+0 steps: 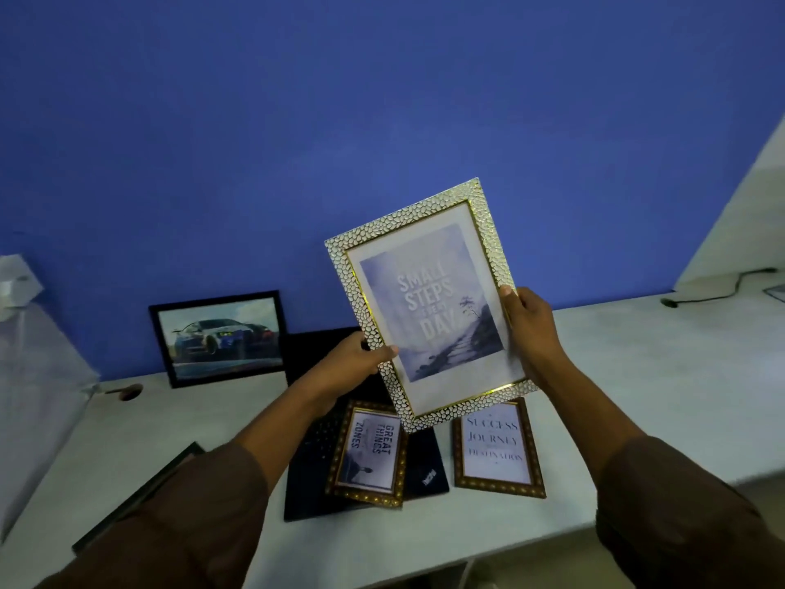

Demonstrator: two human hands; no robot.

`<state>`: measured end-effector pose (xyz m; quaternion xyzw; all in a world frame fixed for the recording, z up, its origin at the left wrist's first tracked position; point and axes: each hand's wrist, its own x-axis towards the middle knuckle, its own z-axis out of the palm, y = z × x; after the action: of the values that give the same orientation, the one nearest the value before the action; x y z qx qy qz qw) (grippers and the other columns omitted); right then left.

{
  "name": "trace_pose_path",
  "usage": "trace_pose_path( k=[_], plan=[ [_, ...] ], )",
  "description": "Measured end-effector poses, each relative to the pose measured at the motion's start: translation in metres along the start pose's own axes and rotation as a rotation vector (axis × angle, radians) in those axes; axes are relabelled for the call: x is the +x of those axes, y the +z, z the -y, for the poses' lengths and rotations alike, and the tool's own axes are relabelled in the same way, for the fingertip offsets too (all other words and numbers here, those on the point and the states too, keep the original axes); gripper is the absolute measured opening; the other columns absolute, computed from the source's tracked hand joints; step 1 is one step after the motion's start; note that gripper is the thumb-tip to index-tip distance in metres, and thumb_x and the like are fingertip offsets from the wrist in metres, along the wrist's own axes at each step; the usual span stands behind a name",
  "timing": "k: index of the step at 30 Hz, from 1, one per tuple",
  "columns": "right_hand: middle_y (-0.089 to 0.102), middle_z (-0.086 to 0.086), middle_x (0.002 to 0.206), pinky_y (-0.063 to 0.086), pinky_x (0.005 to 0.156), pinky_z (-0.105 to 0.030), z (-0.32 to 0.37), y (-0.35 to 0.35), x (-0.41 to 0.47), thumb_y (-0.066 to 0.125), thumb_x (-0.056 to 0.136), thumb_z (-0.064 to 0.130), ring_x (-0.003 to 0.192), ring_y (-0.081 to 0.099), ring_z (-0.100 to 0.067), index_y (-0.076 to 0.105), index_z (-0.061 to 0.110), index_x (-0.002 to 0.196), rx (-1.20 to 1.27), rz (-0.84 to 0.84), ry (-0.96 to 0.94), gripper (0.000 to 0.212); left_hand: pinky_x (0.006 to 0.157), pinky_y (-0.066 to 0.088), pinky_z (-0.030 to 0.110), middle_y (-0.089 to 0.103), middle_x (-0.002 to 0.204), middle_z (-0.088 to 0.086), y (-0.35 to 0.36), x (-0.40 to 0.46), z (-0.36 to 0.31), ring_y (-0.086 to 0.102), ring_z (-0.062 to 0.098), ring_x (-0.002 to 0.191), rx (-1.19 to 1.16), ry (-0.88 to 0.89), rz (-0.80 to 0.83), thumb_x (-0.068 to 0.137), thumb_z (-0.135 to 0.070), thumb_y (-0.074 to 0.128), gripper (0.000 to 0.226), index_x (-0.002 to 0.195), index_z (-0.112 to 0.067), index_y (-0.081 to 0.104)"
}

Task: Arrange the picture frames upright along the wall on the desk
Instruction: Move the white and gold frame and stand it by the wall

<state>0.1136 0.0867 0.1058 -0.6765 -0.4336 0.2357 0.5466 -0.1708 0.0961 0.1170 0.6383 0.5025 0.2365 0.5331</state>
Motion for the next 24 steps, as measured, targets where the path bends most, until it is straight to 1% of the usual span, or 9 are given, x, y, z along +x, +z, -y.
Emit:
trace_pose_path(
  k=[2, 4, 8, 11, 13, 15, 19, 21, 24],
  plan=[
    [0.066, -0.012, 0.103, 0.048, 0.08, -0.038, -0.016, -0.01, 0.022, 0.043, 0.103, 0.049, 0.096, 0.063, -0.026, 0.061, 0.011, 0.103, -0.036, -0.007, -0.014, 0.042, 0.087, 0.048, 0.033, 0.061, 0.132, -0.005, 0.015, 0.03, -0.005, 0.06, 0.018, 0.112, -0.041, -0.031, 0.003, 0.089, -0.048, 0.065, 0.05, 0.133, -0.026, 0.055],
    [0.064, -0.01, 0.111, 0.049, 0.086, -0.039, -0.034, -0.021, 0.052, 0.039, 0.105, 0.048, 0.104, 0.062, -0.027, 0.058, 0.014, 0.109, -0.065, -0.007, -0.019, 0.039, 0.098, 0.046, 0.039, 0.059, 0.134, -0.005, 0.035, 0.065, -0.015, 0.057, 0.022, 0.117, -0.087, -0.071, 0.017, 0.09, -0.047, 0.064, 0.049, 0.134, -0.026, 0.054],
    [0.063, -0.013, 0.119, 0.047, 0.099, -0.047, -0.064, -0.037, 0.123, 0.036, 0.107, 0.044, 0.111, 0.06, -0.03, 0.058, 0.009, 0.12, -0.191, 0.016, -0.055, 0.043, 0.108, 0.042, 0.044, 0.057, 0.133, -0.003, 0.075, 0.135, -0.031, 0.054, 0.025, 0.121, -0.163, -0.152, 0.024, 0.09, -0.045, 0.065, 0.045, 0.129, -0.024, 0.055],
    [0.064, -0.018, 0.117, 0.05, 0.095, -0.052, -0.097, -0.046, 0.183, 0.034, 0.107, 0.046, 0.109, 0.061, -0.036, 0.059, 0.007, 0.122, -0.354, 0.035, -0.063, 0.049, 0.109, 0.042, 0.043, 0.06, 0.129, -0.002, 0.1, 0.186, -0.038, 0.055, 0.024, 0.118, -0.24, -0.231, -0.001, 0.091, -0.042, 0.066, 0.044, 0.129, -0.024, 0.055],
    [0.067, -0.022, 0.106, 0.052, 0.087, -0.049, -0.12, -0.05, 0.226, 0.03, 0.105, 0.051, 0.101, 0.062, -0.041, 0.063, 0.007, 0.117, -0.474, 0.047, -0.078, 0.056, 0.108, 0.041, 0.042, 0.06, 0.126, -0.003, 0.117, 0.221, -0.043, 0.056, 0.02, 0.112, -0.282, -0.257, -0.019, 0.09, -0.04, 0.067, 0.043, 0.129, -0.025, 0.054],
    [0.066, -0.025, 0.1, 0.049, 0.081, -0.044, -0.144, -0.048, 0.267, 0.031, 0.105, 0.05, 0.096, 0.062, -0.043, 0.065, 0.006, 0.114, -0.538, 0.079, -0.066, 0.057, 0.102, 0.041, 0.038, 0.058, 0.124, -0.002, 0.129, 0.257, -0.046, 0.055, 0.017, 0.106, -0.328, -0.284, -0.07, 0.091, -0.038, 0.066, 0.045, 0.13, -0.024, 0.05],
    [0.064, -0.028, 0.099, 0.035, 0.073, -0.035, -0.185, -0.033, 0.318, 0.037, 0.107, 0.04, 0.097, 0.061, -0.044, 0.064, 0.003, 0.106, -0.561, 0.204, -0.04, 0.047, 0.092, 0.039, 0.035, 0.056, 0.127, -0.002, 0.146, 0.318, -0.04, 0.054, 0.019, 0.107, -0.374, -0.322, -0.187, 0.09, -0.036, 0.069, 0.051, 0.133, -0.026, 0.045],
    [0.063, -0.028, 0.097, 0.034, 0.072, -0.035, -0.204, -0.021, 0.334, 0.039, 0.107, 0.037, 0.095, 0.061, -0.043, 0.061, 0.004, 0.098, -0.564, 0.258, -0.012, 0.042, 0.093, 0.039, 0.036, 0.054, 0.131, -0.003, 0.149, 0.343, -0.03, 0.051, 0.021, 0.114, -0.367, -0.354, -0.236, 0.087, -0.039, 0.07, 0.057, 0.134, -0.026, 0.042],
    [0.063, -0.024, 0.092, 0.034, 0.07, -0.034, -0.234, -0.003, 0.356, 0.041, 0.107, 0.032, 0.089, 0.062, -0.04, 0.051, 0.013, 0.085, -0.541, 0.335, 0.029, 0.031, 0.09, 0.04, 0.035, 0.055, 0.131, -0.003, 0.151, 0.378, -0.014, 0.053, 0.021, 0.115, -0.36, -0.404, -0.282, 0.084, -0.039, 0.073, 0.059, 0.132, -0.026, 0.041]
  ],
)
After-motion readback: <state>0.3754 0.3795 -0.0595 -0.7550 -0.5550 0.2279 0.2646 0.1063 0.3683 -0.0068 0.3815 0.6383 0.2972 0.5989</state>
